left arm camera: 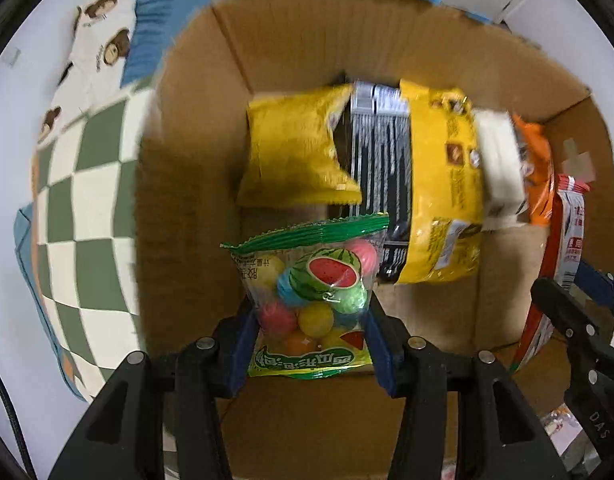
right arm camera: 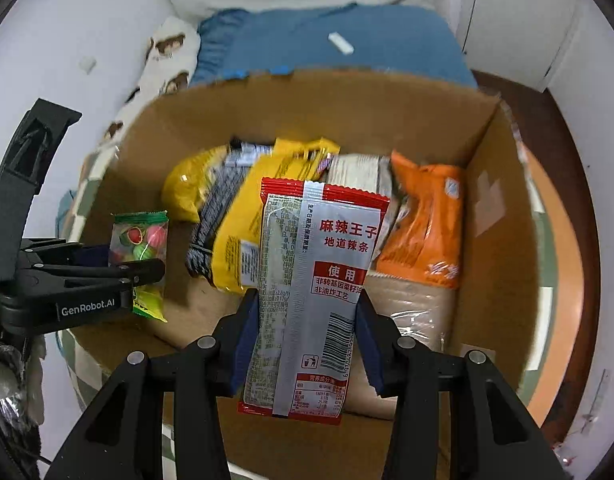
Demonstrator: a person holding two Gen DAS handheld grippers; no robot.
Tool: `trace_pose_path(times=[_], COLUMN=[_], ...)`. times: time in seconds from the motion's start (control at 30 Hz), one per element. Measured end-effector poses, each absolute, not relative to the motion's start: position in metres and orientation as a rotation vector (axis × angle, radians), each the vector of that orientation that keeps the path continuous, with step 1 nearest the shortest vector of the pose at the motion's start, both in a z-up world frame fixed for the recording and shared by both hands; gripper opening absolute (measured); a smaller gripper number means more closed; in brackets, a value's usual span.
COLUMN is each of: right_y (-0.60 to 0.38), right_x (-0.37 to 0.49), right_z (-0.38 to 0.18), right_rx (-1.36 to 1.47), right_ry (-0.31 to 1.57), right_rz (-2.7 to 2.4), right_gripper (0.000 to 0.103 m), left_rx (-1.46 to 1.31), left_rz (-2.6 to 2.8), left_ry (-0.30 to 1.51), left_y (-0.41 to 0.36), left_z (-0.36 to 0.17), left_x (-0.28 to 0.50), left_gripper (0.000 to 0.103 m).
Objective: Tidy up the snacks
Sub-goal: 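Carry both packets over the cardboard box, then lower both packets into the box and open both tools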
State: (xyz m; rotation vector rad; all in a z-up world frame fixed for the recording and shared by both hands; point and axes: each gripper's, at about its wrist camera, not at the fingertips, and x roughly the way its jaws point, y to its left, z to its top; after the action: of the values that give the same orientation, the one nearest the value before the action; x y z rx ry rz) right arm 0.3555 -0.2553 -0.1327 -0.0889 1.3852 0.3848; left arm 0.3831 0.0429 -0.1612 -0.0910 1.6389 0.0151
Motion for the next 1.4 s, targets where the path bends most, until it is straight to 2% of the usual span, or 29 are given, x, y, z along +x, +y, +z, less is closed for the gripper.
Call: trace_pose_path(times=[0.07, 0.13, 0.2, 0.23, 0.3, 0.33, 0.37, 0.63, 1.4], right_y=[-0.254, -0.254, -0.258, -0.259, -0.261, -0.262, -0.263, -0.273, -0.292], right_x=[0.359, 0.365, 0.363, 0.364, 0.365, 0.364, 0.364, 0.355, 0.266], right_z=[-0.144, -0.155, -0.156, -0.156, -0.156, -0.156, -0.155, -0.134, -0.025], right_rx=[-0.087, -0.065, -0.052, -0.055, -0.056, -0.059, -0.062, -0.076, -0.012], right_ry=[1.430, 1.485, 1.496, 1.497, 1.504, 1.505, 1.504, 1.463, 1.185], right_rz=[0.379, 0.365, 0.337, 0.333, 0.318, 0.309, 0.301, 0.248, 0.248], right_gripper=[0.051, 0.074, 0.085, 0.087, 0.095, 0.097, 0.097, 0.097, 0.097], left_rx=[-0.110, -0.133, -0.167, -0.177, -0.180, -0.166, -0.152, -0.159, -0.162], left_rz=[0.014, 0.015, 0.006, 0.004, -0.002, 0.002, 0.007, 0.007, 0.009], left_ry=[1.660, 1.662, 1.647, 1.645, 1.635, 1.626, 1.615, 1.565, 1.170], left_y=[0.043, 0.044, 0.045, 0.045, 0.042, 0.040, 0.039, 0.035, 0.035], left_z=[-0.168, -0.171, -0.170, -0.169, -0.165, -0.162, -0.160, -0.140, -0.027], left_x=[0.381, 0.380, 0.380, 0.380, 0.380, 0.380, 0.379, 0.366, 0.288], left_gripper=[0.048, 0.051, 0.065, 0.068, 0.085, 0.089, 0.094, 0.094, 0.094])
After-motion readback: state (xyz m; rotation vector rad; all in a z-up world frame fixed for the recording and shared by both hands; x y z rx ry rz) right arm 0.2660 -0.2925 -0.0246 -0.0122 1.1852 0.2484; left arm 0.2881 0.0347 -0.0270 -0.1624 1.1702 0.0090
